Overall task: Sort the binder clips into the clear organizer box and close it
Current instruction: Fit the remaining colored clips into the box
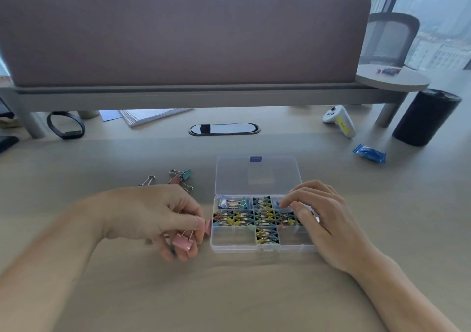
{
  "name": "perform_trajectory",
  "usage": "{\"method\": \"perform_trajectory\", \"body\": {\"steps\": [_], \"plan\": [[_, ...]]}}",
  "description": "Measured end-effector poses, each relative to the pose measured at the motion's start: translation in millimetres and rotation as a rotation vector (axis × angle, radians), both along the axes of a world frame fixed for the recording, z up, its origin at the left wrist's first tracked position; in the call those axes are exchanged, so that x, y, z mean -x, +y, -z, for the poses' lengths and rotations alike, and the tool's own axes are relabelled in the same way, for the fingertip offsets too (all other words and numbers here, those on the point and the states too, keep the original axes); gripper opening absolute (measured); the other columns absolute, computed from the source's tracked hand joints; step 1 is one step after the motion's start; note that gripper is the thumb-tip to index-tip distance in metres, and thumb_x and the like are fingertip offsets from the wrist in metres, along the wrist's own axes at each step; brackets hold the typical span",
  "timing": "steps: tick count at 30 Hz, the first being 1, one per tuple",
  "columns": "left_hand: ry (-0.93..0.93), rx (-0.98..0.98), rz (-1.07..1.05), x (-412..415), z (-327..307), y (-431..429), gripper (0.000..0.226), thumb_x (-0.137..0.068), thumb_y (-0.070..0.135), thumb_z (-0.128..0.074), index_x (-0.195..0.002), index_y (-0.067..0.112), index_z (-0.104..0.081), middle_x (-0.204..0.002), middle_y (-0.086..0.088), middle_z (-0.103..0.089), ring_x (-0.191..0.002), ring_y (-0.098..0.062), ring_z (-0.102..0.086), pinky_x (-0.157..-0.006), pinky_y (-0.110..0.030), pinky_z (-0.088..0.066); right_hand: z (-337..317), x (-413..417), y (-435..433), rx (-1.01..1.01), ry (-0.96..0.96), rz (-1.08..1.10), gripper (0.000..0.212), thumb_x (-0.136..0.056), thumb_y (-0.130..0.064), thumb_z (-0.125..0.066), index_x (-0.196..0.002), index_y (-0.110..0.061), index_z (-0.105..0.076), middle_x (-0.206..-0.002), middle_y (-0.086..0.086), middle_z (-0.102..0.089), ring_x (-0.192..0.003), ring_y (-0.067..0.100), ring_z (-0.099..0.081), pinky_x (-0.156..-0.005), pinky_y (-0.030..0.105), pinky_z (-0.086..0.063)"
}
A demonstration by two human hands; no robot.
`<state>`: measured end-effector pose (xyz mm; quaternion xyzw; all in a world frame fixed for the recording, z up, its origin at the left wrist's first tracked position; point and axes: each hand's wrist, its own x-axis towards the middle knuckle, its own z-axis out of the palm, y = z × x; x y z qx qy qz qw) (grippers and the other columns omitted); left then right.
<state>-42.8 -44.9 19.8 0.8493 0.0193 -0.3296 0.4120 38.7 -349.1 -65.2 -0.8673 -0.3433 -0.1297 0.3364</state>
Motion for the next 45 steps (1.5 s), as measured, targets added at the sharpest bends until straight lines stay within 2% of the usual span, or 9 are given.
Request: {"method": "perform_trajectory", "body": {"steps": [8,12,23,26,31,35,39,42,45], "plan": [[-0.26,0.086,-0.229,-3.0,-4.9,19.9,0.027,-0.104,0.022,-0.055,-0.092,0.011,-0.077,-0.091,-0.01,-0.079,-0.087,-0.024,-0.075,-0.081,-0.047,-0.062,0.7,-0.4,-0.4,-0.011,-0.008,-0.001,0.034,-0.102,-0.033,-0.042,-0.096,-0.031,-0.075,-0.098,-0.023,-0.068,-0.11,0.006,-0.059,-0.096,0.021,-0.039],[-0.498,-0.055,-0.334,-8.6,1.9,32.6,0.024,-0.099,0.03,-0.061,-0.089,0.029,-0.083,-0.09,0.003,-0.079,-0.066,-0.001,-0.064,-0.071,-0.029,-0.05,1.4,-1.4,0.1,-0.002,-0.009,-0.001,0.035,-0.102,-0.033,-0.041,-0.096,-0.031,-0.075,-0.097,-0.021,-0.069,-0.109,0.01,-0.06,-0.096,0.024,-0.041],[-0.683,0.028,-0.581,-20.8,14.8,35.7,0.009,-0.09,0.02,-0.076,-0.084,0.016,-0.08,-0.07,-0.007,-0.076,-0.055,-0.017,-0.069,-0.051,-0.021,-0.055,1.2,-1.0,0.6,-0.014,-0.017,-0.007,0.037,-0.103,-0.034,-0.041,-0.097,-0.03,-0.077,-0.098,-0.023,-0.069,-0.109,0.008,-0.06,-0.097,0.02,-0.039],[-0.643,-0.103,-0.478,-20.5,19.6,35.0,0.007,-0.09,0.022,-0.076,-0.086,0.016,-0.076,-0.07,-0.004,-0.076,-0.059,-0.022,-0.072,-0.056,-0.027,-0.057,1.2,-0.6,0.6,-0.01,-0.016,-0.006,0.037,-0.103,-0.034,-0.04,-0.097,-0.03,-0.076,-0.097,-0.024,-0.069,-0.109,0.007,-0.06,-0.096,0.021,-0.041],[-0.626,-0.275,-0.322,-20.8,28.5,29.7,0.011,-0.088,0.032,-0.078,-0.079,0.025,-0.077,-0.069,0.01,-0.074,-0.052,-0.004,-0.061,-0.059,-0.029,-0.051,1.1,-0.5,0.2,-0.013,-0.019,0.0,0.037,-0.103,-0.034,-0.04,-0.096,-0.031,-0.076,-0.098,-0.024,-0.069,-0.11,0.005,-0.06,-0.096,0.023,-0.042],[-0.61,-0.425,-0.26,-11.6,11.1,48.8,0.008,-0.084,0.032,-0.081,-0.08,0.035,-0.074,-0.079,0.017,-0.072,-0.053,-0.003,-0.065,-0.062,-0.037,-0.059,1.0,-0.6,0.1,-0.013,-0.012,0.001,0.036,-0.102,-0.034,-0.04,-0.096,-0.031,-0.076,-0.098,-0.023,-0.069,-0.11,0.006,-0.06,-0.096,0.024,-0.042],[-0.392,-0.57,-0.1,2.1,-4.3,54.3,0.015,-0.08,0.032,-0.082,-0.085,0.037,-0.07,-0.083,0.015,-0.069,-0.055,-0.012,-0.071,-0.06,-0.025,-0.055,0.4,-0.2,0.6,-0.008,-0.017,-0.004,0.037,-0.102,-0.033,-0.04,-0.096,-0.03,-0.076,-0.098,-0.023,-0.07,-0.109,0.006,-0.06,-0.097,0.021,-0.041],[-0.385,-0.634,-0.053,1.2,-1.3,42.2,0.016,-0.079,0.029,-0.081,-0.088,0.032,-0.068,-0.076,0.015,-0.068,-0.053,-0.008,-0.069,-0.05,-0.014,-0.044,-0.1,0.5,1.0,-0.005,-0.015,-0.001,0.037,-0.103,-0.034,-0.04,-0.097,-0.031,-0.076,-0.098,-0.024,-0.069,-0.109,0.005,-0.06,-0.097,0.019,-0.04],[-0.411,-0.675,-0.043,-1.2,0.7,37.1,0.014,-0.077,0.028,-0.079,-0.085,0.033,-0.067,-0.066,0.03,-0.065,-0.056,0.003,-0.064,-0.052,-0.013,-0.04,-0.2,0.8,0.3,-0.011,-0.008,0.003,0.036,-0.103,-0.034,-0.04,-0.096,-0.031,-0.076,-0.098,-0.024,-0.069,-0.109,0.006,-0.06,-0.096,0.021,-0.041]]}}
